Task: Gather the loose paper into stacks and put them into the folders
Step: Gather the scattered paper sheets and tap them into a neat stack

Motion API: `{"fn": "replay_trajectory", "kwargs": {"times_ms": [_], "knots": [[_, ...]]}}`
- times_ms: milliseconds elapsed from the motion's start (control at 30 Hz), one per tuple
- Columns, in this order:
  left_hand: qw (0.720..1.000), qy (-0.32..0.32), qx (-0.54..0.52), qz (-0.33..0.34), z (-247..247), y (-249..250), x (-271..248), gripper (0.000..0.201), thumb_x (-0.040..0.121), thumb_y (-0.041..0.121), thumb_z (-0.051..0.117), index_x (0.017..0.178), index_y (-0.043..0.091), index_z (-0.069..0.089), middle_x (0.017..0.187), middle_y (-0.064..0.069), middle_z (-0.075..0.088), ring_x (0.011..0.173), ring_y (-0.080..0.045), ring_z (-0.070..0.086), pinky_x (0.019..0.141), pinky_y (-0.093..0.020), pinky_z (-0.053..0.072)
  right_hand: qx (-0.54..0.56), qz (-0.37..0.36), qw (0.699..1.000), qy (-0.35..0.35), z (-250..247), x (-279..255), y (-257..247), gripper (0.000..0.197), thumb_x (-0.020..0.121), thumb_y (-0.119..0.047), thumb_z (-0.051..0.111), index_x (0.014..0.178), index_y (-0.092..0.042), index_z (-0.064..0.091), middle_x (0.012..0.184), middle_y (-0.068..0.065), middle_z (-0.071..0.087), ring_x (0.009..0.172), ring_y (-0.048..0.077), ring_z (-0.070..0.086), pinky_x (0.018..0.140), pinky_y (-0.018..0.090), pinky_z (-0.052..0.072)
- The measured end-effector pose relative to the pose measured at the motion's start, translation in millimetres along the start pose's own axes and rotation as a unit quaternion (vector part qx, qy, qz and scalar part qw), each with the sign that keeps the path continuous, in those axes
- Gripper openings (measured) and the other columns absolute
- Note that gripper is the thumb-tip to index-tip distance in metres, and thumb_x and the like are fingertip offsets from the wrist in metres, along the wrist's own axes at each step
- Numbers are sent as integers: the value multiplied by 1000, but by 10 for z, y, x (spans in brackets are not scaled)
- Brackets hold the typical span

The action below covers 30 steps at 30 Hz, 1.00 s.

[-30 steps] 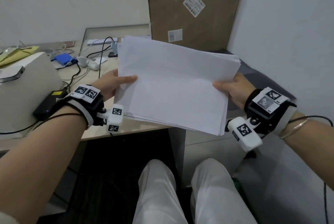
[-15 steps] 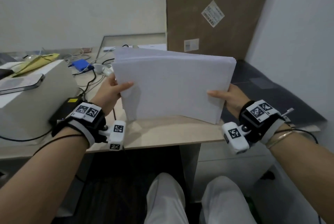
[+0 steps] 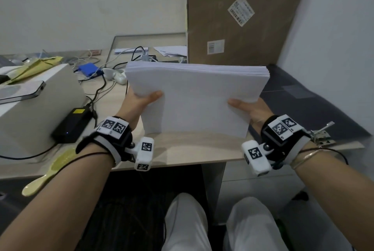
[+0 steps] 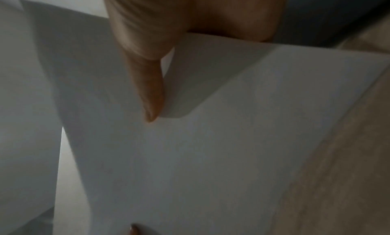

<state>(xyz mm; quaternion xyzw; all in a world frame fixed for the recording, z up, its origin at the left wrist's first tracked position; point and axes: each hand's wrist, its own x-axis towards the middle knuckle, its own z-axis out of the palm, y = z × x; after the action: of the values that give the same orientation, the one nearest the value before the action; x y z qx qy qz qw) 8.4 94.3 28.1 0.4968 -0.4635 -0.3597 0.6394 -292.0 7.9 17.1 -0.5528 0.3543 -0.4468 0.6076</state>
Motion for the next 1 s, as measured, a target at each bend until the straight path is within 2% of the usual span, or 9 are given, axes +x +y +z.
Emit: {"fn": "replay_trajectory", "kwargs": {"times_ms": [67,200,333,400,467,567,667,833,1000], "knots": [[999,26,-20,-4,18,-37,-6,62,67,25,79,124,11,58,119,-8,68,108,-21,66,83,-30,54,-8,3,1000,24,29,-27,11,75,30,-47,92,95,-15,71,100,6,74,93,24,71,88,40,54],[994,101,-24,-33,79,-99,-26,33,80,21,74,109,12,62,104,-2,71,87,-11,70,78,-30,52,-41,-9,994,100,134,-84,13,28,67,-29,83,87,-15,69,89,4,74,85,22,71,85,42,56],[989,150,-11,0,218,59,-1,29,85,24,71,109,10,64,101,-3,71,86,-17,68,75,-33,55,-48,-41,987,149,306,-128,-80,15,76,-29,76,81,-19,66,82,-5,69,77,10,68,68,23,57],[990,138,-24,26,209,160,38,25,84,24,71,106,15,64,107,-6,71,93,-21,69,78,-34,58,-34,-60,987,146,355,-111,-134,11,78,-25,75,79,-22,65,80,-10,68,70,1,66,62,15,54],[994,103,-32,19,153,112,60,31,81,21,71,110,13,62,113,-11,69,99,-24,68,81,-35,57,-52,-50,991,117,383,-115,-115,15,77,-21,76,88,-20,66,84,-10,68,73,1,66,65,16,54],[993,90,-9,-71,59,-147,12,34,83,12,69,115,9,62,111,-11,69,105,-30,64,85,-37,51,-117,40,991,56,347,-99,60,42,76,-15,76,115,-12,63,103,1,68,96,17,66,84,29,52],[990,84,9,-110,-1,-289,4,31,87,10,65,118,9,60,119,-13,66,109,-30,61,88,-36,49,-142,82,986,38,281,-51,109,36,75,-13,76,108,-19,63,111,4,67,107,22,63,100,39,47],[986,109,30,-119,15,-282,79,20,87,17,68,106,15,63,115,-10,67,104,-28,62,83,-35,51,-189,87,978,35,262,-26,65,42,78,-12,74,118,-10,62,117,7,65,100,19,61,90,31,47],[980,146,59,-122,46,-335,105,31,83,25,72,110,13,62,115,-13,68,104,-31,64,93,-44,51,-190,79,975,81,310,-49,116,40,84,-16,68,122,-6,58,114,8,64,103,23,60,87,29,45]]}}
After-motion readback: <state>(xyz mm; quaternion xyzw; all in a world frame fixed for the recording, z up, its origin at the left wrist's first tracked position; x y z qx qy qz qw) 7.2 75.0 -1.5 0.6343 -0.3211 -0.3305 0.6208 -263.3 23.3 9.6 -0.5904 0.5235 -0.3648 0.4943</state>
